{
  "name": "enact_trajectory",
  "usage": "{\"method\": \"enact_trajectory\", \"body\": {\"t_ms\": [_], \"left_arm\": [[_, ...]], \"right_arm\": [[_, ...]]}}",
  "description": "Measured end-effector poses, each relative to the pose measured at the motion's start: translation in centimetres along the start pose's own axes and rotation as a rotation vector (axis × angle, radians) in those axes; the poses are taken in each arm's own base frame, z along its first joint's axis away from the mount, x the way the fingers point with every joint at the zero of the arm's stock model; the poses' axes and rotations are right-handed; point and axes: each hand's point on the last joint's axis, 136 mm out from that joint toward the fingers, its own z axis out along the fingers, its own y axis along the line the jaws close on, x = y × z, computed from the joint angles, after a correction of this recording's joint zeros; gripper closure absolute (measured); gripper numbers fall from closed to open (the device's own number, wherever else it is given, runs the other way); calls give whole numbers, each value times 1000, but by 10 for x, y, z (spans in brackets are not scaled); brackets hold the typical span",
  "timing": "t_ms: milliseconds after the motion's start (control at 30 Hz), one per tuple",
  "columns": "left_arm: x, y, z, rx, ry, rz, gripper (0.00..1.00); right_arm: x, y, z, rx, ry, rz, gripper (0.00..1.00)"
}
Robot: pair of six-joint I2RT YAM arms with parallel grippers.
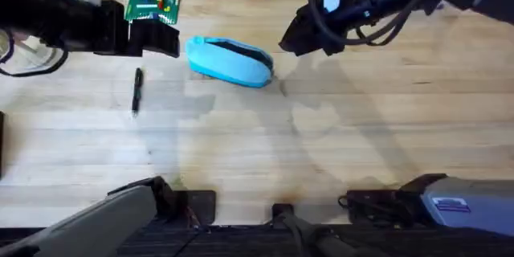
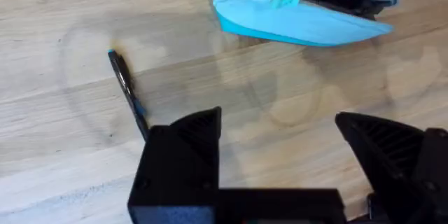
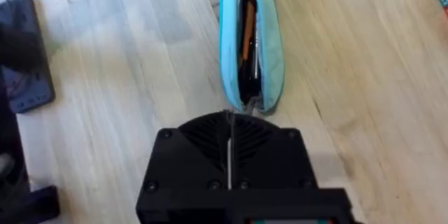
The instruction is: Unzip the bag, pick up the pens from the table one at a time and place them inside, then zip the bag closed.
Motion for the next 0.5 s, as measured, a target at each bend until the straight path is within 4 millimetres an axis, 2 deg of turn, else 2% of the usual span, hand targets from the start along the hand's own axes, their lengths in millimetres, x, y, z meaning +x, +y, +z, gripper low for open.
{"method": "enact_trajectory", "body": {"t_ms": [333, 500], "left_arm": [[-1, 1, 0, -2, -5, 3, 5], [-1, 1, 0, -2, -6, 3, 5]], "right_arm": [[0, -1, 2, 0, 0, -71, 971], [7, -6, 14, -17, 24, -57, 971]]}}
